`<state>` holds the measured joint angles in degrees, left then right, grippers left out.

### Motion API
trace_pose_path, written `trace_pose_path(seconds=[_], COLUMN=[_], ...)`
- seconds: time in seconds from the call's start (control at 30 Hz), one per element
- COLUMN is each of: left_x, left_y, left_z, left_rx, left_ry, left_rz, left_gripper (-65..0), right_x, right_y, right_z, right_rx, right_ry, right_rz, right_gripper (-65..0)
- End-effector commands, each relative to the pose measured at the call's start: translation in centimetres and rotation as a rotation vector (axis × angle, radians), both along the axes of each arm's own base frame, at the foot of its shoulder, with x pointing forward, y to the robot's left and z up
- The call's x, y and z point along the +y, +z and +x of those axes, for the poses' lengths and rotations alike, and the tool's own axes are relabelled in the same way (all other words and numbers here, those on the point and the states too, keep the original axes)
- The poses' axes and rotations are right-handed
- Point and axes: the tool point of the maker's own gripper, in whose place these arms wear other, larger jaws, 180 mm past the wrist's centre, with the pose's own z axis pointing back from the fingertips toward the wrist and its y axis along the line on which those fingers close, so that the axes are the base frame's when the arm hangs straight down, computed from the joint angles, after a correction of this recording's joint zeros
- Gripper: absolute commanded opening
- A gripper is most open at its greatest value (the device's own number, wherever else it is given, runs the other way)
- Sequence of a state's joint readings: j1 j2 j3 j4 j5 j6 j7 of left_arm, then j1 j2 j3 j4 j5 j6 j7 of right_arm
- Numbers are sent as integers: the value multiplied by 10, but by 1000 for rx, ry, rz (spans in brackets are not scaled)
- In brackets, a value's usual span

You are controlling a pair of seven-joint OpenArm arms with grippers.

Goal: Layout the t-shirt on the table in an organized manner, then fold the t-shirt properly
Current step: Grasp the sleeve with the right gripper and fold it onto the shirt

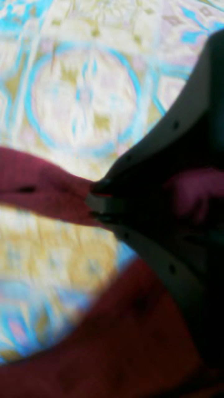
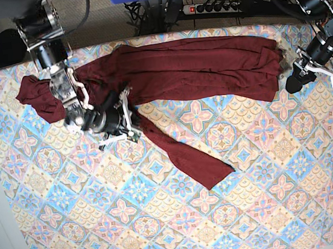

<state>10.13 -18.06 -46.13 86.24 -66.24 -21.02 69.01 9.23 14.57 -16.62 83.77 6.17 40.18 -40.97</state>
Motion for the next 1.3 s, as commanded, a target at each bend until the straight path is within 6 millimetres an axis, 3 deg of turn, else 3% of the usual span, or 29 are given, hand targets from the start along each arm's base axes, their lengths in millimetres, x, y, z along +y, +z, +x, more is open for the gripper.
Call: trace_pose_path(seconds=[0.0,0.1,0.27,0.33,0.43,0.6,0.87,1.07,1.17,1.27], left_x=[6,5,5,5,6,8,6,-21,-45,-71], left_y=[14,14,14,14,12,7,10,27,34,40], left_z=[7,7,7,7,7,4,7,43,62,81], left_rx=[-48,-49,-49,-49,-42,-15,-26,-93,-120,-140], left_ry=[4,4,2,2,3,3,-3,-89,-161,-242], left_rz=[16,15,14,14,20,48,49,38,33,40], left_gripper=[-388,-388,-388,-388,-388,-388,-388,-388,-386,-384], right_x=[1,2,21,27,30,35,47,70,70,53], right_y=[23,41,81,82,62,62,61,61,63,55], right_z=[11,-6,-39,-57,-98,-120,-139,-145,-140,-144], right_rx=[-67,-111,-211,-197,-85,-11,59,78,66,76], right_ry=[-9,-4,52,64,56,27,37,144,146,159], right_rz=[31,19,36,58,115,221,299,268,264,208], right_gripper=[-650,-650,-650,-650,-650,-650,-650,-650,-616,-547])
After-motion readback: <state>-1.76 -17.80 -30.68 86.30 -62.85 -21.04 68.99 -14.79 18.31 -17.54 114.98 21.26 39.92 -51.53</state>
